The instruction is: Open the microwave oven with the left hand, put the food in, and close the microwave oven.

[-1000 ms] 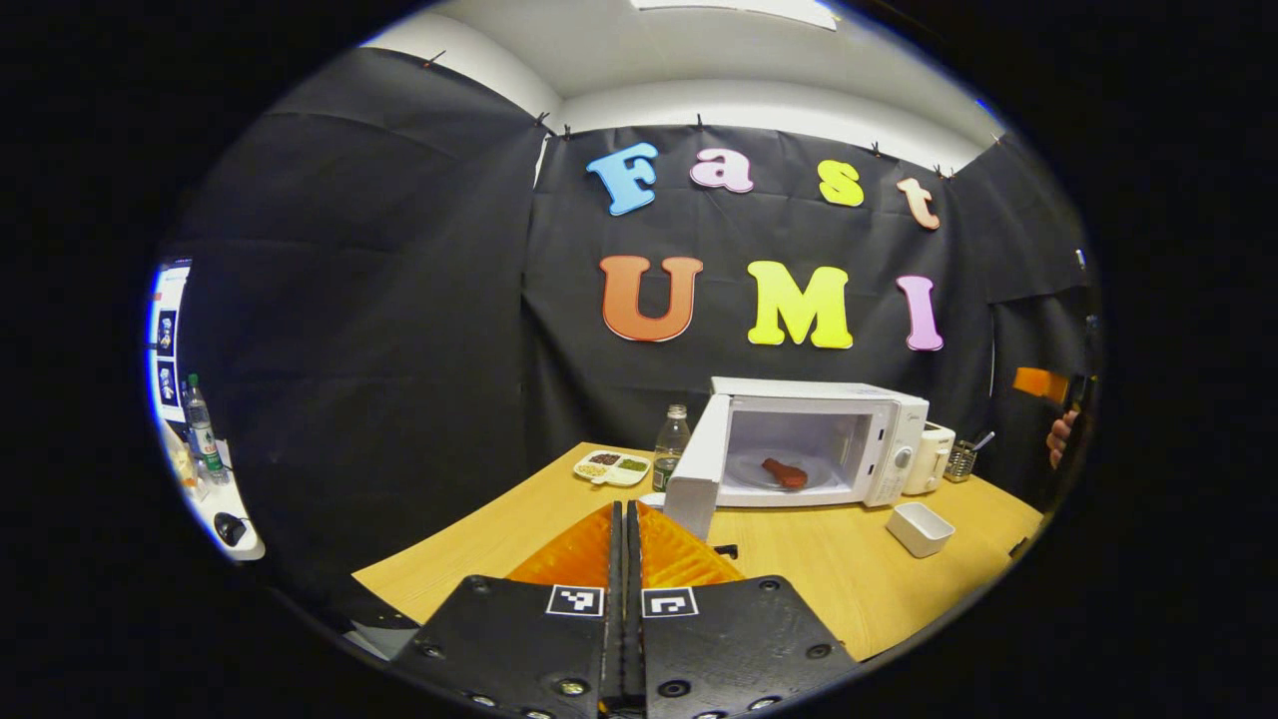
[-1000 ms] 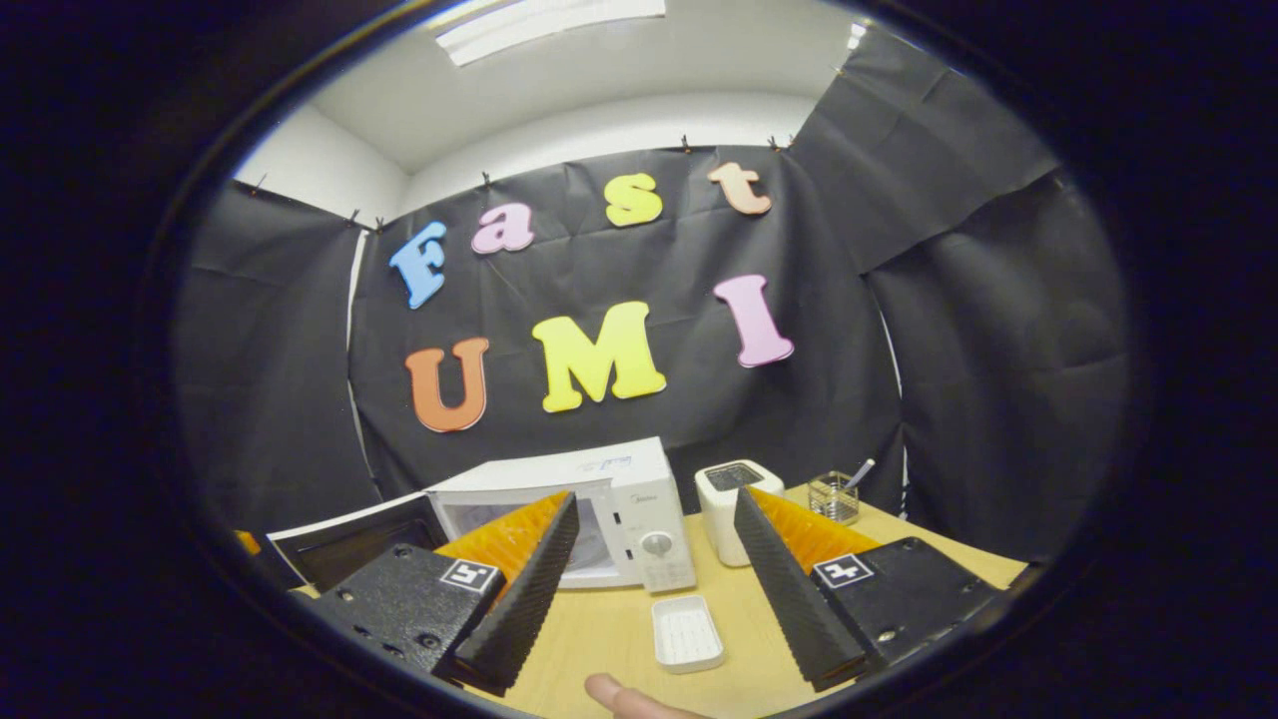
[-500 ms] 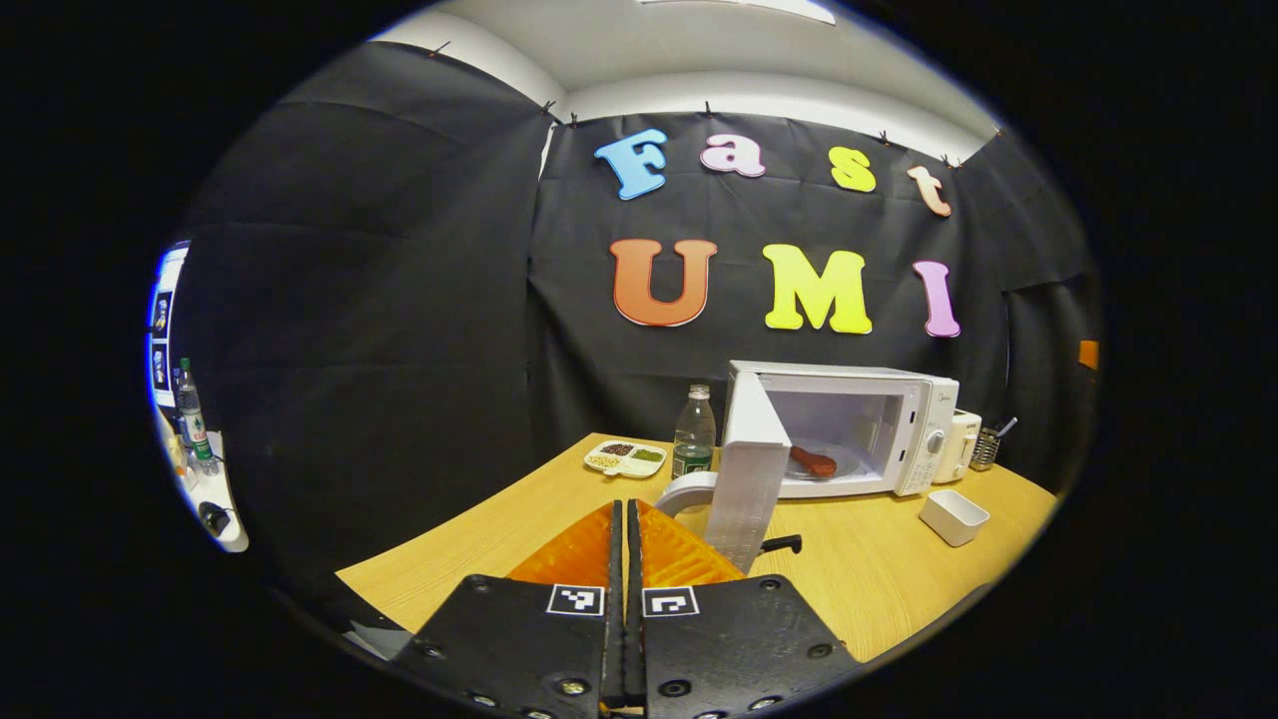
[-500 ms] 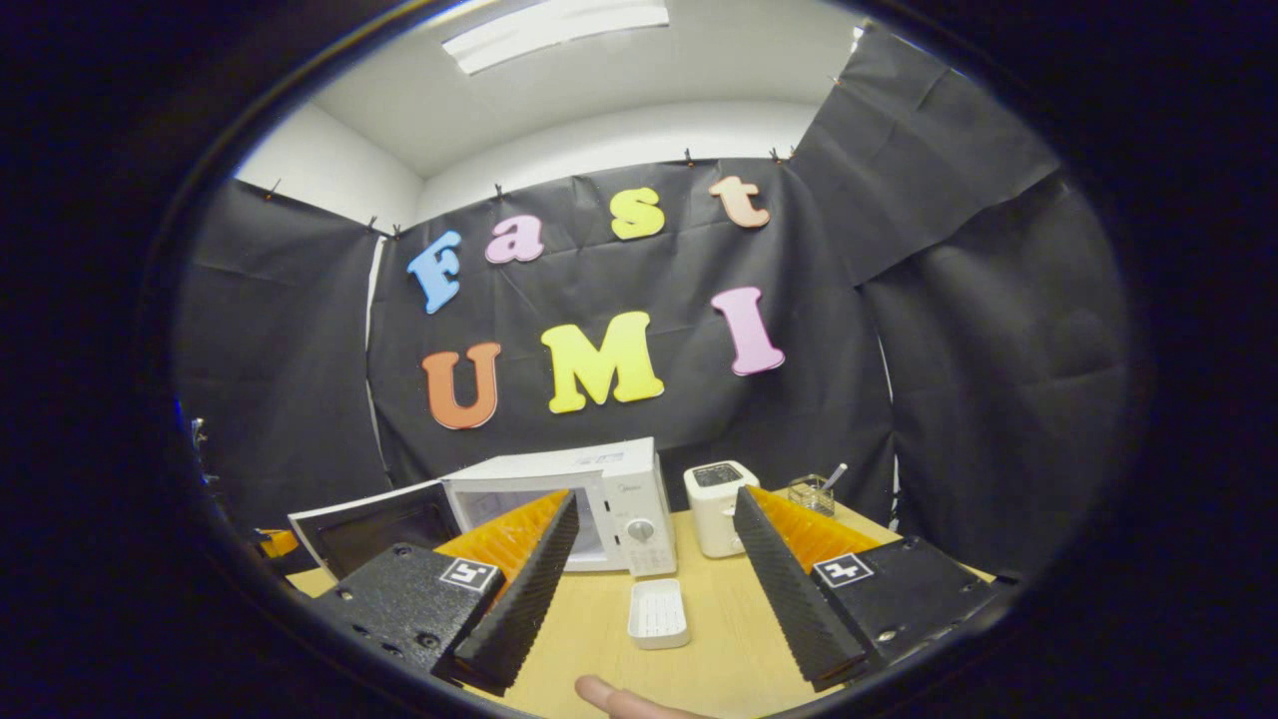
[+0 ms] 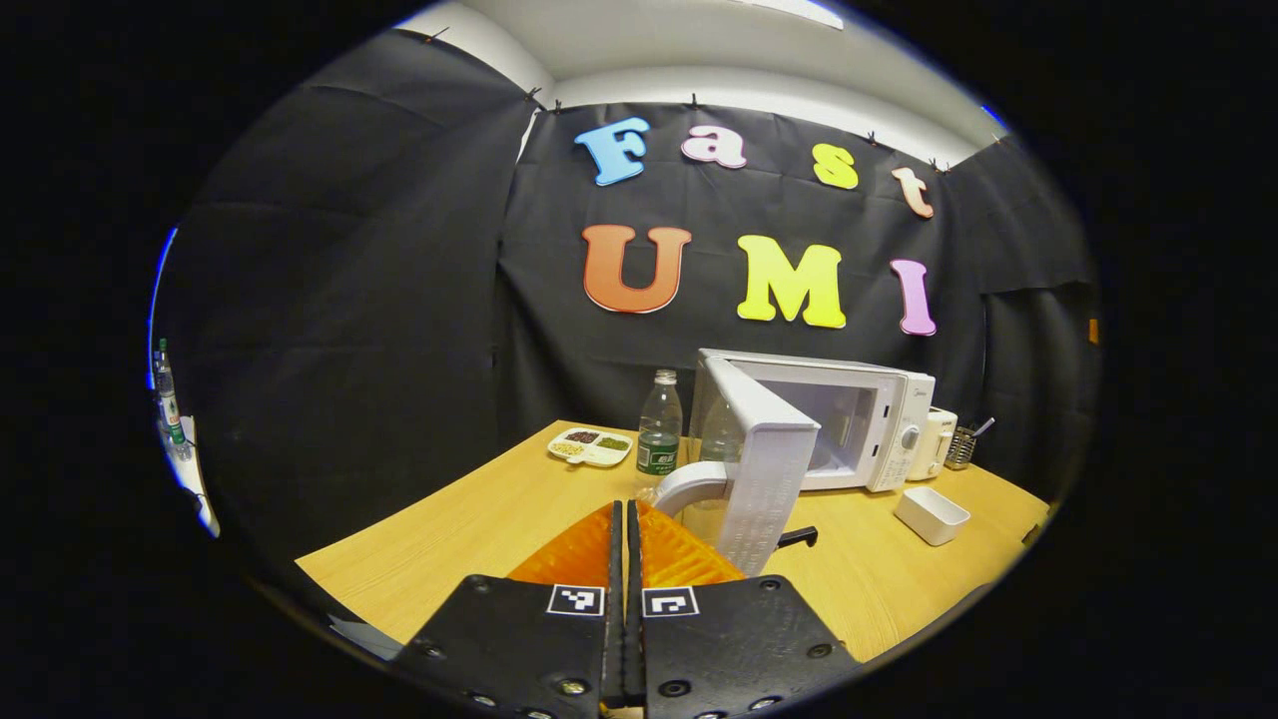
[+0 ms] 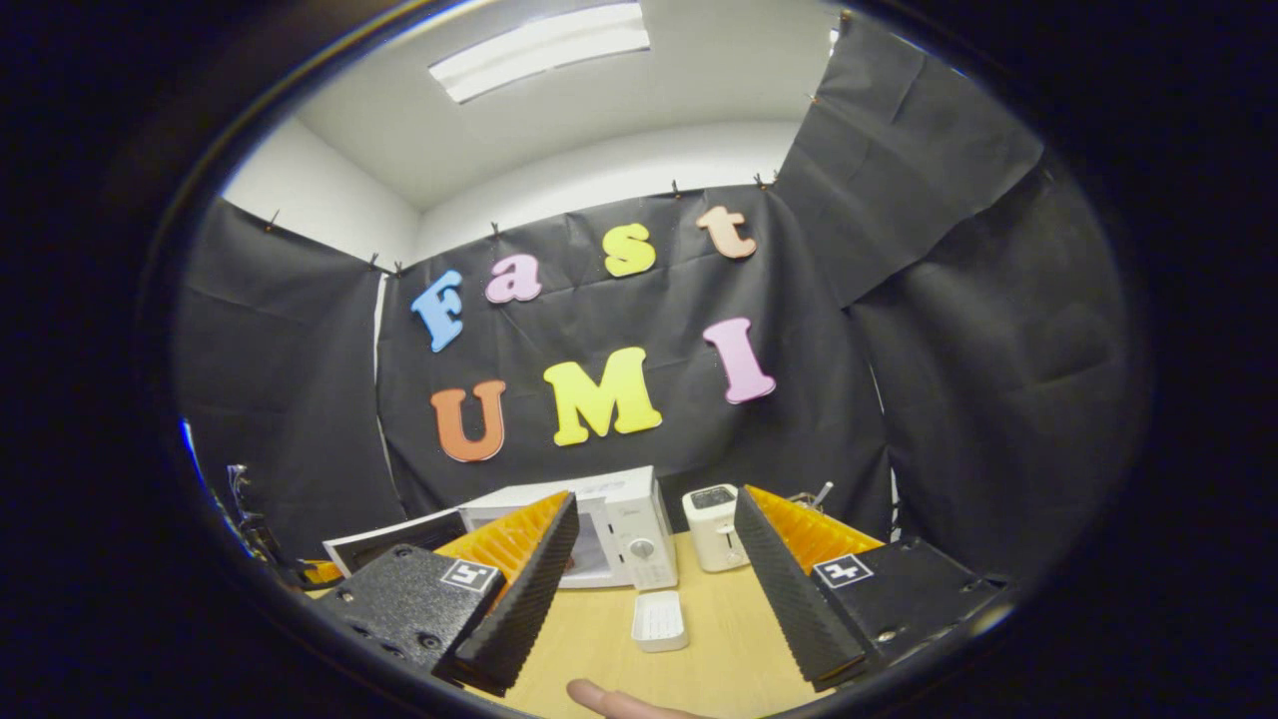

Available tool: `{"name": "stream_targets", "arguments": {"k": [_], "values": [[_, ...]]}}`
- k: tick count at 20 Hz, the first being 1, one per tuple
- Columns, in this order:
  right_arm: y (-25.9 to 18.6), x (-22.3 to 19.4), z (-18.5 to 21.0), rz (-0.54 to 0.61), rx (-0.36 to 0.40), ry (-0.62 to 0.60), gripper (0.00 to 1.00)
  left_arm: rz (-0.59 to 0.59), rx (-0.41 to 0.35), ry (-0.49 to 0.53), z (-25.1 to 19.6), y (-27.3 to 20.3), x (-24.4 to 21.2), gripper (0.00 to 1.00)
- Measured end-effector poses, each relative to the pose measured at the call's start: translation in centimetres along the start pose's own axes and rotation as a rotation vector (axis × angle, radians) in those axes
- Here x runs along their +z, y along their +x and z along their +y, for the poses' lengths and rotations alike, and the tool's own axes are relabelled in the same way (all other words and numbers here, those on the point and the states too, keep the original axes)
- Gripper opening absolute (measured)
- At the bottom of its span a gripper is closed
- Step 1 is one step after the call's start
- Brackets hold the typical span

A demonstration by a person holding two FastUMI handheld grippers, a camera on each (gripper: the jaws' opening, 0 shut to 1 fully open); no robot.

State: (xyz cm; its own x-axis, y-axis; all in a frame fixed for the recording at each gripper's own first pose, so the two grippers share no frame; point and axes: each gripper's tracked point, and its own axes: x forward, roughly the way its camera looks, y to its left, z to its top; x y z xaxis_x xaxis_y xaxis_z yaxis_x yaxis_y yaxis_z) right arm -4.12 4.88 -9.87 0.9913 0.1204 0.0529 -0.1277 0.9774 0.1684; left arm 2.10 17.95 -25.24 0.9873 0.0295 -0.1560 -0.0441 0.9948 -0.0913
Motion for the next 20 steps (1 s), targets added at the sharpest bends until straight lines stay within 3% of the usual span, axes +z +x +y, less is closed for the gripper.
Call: {"name": "stream_targets", "arguments": {"k": [8,20], "values": [[0.1,-0.4,-1.3,0.024,-0.024,0.019,0.99,-0.009,-0.119,-0.085,-6.4,-0.2,-1.3,0.00],[1.9,-1.8,-4.5,0.052,-0.042,0.038,0.99,-0.026,-0.259,0.024,-18.7,2.4,-1.5,0.00]]}}
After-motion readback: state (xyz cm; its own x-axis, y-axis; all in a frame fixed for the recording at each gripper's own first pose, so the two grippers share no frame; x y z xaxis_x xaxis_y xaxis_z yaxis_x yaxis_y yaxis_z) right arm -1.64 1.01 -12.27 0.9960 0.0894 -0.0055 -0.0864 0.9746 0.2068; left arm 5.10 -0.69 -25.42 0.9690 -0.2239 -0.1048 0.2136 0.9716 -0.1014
